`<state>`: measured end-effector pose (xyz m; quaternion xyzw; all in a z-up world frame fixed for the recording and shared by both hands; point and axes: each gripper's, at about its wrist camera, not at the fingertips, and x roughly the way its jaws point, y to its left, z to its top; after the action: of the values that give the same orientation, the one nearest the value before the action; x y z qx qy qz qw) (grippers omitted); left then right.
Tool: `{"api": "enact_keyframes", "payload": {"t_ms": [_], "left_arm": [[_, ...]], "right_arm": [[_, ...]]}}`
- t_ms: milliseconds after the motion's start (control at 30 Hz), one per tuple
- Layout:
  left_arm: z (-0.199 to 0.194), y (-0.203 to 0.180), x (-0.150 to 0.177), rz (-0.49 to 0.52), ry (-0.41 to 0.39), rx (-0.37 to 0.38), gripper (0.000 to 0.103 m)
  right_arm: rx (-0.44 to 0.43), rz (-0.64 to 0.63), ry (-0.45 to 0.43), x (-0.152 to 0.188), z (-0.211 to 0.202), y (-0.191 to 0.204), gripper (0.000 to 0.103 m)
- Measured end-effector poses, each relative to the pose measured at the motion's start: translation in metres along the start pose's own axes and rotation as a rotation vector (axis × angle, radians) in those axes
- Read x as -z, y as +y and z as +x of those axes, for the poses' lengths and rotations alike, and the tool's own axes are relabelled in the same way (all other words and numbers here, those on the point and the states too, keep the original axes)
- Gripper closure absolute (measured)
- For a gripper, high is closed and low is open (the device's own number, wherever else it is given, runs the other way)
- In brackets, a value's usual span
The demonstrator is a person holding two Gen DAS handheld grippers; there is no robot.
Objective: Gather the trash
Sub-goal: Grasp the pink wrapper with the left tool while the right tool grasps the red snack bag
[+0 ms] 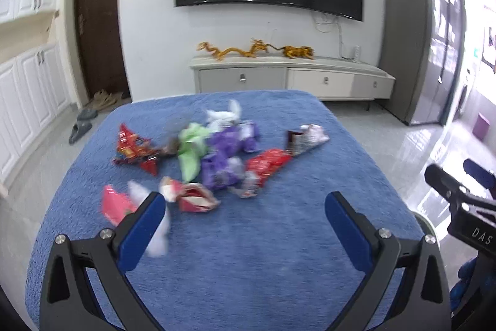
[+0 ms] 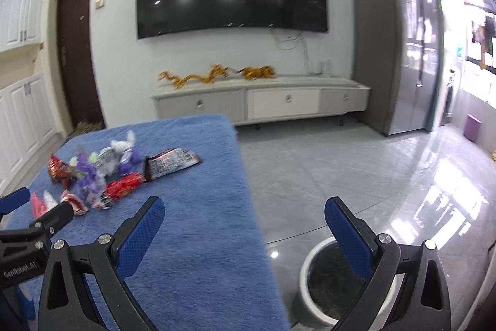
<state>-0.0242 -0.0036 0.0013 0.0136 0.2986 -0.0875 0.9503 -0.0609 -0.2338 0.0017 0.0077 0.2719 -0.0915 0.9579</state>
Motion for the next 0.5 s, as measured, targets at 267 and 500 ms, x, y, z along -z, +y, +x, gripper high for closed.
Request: {"api": "enact_keyframes", "payload": {"t_ms": [267,500], "left_arm": [[0.019,0.112,0.004,-0.194,0.075,-0.048,0.004],[0.051,0.168,0.014,-0.326,0.165,-0.011,0.014]], "right_arm": [[-0.296,-0.124,0.172,-0.003,0.051,0.079,0.0],[-0.429,-0.126,0.23,-0.012,0.098,0.115,0.004]]}}
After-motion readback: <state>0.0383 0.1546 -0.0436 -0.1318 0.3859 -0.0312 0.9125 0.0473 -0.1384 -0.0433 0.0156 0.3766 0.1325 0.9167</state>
